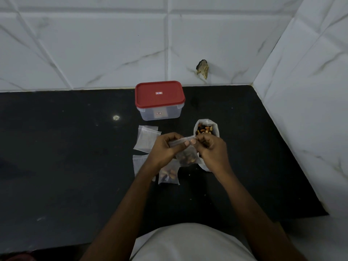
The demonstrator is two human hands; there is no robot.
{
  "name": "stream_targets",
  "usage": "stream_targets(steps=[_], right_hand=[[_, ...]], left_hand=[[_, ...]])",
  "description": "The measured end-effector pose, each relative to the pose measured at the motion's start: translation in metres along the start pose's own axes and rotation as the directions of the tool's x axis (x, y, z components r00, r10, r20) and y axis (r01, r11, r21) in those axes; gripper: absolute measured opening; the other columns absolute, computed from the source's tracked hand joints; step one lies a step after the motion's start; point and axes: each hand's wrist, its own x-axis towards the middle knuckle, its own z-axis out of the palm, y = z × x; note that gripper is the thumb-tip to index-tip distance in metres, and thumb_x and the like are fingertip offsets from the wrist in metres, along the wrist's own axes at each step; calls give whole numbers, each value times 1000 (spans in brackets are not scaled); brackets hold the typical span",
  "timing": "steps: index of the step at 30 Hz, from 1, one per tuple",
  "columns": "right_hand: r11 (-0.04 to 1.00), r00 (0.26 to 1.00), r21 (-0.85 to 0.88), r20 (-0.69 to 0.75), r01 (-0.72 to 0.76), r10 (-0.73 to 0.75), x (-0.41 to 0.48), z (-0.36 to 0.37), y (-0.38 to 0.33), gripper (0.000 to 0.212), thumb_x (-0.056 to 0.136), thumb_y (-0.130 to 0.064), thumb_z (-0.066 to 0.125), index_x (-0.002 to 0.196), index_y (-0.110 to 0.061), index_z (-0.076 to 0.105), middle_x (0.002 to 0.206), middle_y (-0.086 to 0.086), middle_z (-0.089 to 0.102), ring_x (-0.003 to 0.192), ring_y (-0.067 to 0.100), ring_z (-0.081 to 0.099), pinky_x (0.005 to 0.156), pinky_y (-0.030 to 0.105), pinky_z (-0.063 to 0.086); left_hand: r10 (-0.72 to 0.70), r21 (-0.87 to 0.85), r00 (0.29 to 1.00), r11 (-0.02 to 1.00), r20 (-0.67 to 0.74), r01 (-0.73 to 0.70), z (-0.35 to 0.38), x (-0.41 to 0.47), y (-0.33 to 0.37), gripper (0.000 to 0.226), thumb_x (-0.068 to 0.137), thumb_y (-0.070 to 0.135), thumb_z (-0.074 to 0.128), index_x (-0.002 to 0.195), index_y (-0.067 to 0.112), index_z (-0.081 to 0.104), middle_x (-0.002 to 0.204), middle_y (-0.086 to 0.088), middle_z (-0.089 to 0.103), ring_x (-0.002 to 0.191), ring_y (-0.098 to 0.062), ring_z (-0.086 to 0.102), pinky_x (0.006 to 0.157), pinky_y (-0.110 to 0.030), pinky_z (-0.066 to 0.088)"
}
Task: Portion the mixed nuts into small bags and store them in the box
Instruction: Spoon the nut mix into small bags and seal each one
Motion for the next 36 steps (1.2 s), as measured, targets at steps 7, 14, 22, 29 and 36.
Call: stream_targets(steps=[7, 14, 22, 29, 36], right_hand=[[1000, 1000, 5, 19, 4, -4, 0, 2, 2, 7, 91, -14, 66, 87, -16, 71, 78, -8, 68, 75, 4, 63, 70, 29, 53], [998, 999, 47, 7, -39, 38, 1, 1, 6, 12, 91, -13, 66, 83, -20, 72, 76, -7, 69, 74, 5, 65, 67, 26, 53], [983, 989, 116, -36, -142, 147, 4, -2, 11, 11, 93, -21, 65, 84, -20, 70, 84, 8, 71, 82, 27, 69, 78, 50, 57], [974, 985, 147, 37, -172, 168, 1, -2, 7, 12, 90, -31, 69, 93, -20, 72, 93, 1, 73, 90, 13, 70, 81, 40, 60], [993, 993, 19, -14, -120, 120, 4, -2, 10, 4, 90, -15, 68, 89, -18, 71, 91, -3, 72, 90, 9, 67, 76, 27, 56]], left_hand=[[50, 57, 999, 997, 4, -50, 4, 0, -1, 4, 92, 18, 63, 89, 19, 65, 91, -4, 66, 89, -24, 66, 73, -41, 57], [-42, -26, 999, 999, -12, 42, 3, 0, -1, 5, 88, 17, 69, 87, 12, 70, 88, -5, 72, 86, -20, 70, 73, -38, 60], [-87, -98, 994, 992, -60, 81, -5, -2, -1, 15, 91, 18, 65, 97, 5, 68, 94, -9, 72, 86, -22, 71, 73, -35, 60], [-146, -40, 987, 989, -72, 143, -2, 2, -1, 12, 92, 18, 63, 96, 8, 67, 99, -9, 71, 92, -20, 71, 80, -36, 59], [-95, -65, 995, 994, -32, 93, -1, -1, 3, 13, 88, 18, 68, 96, 8, 70, 96, -9, 72, 88, -19, 72, 75, -29, 59]])
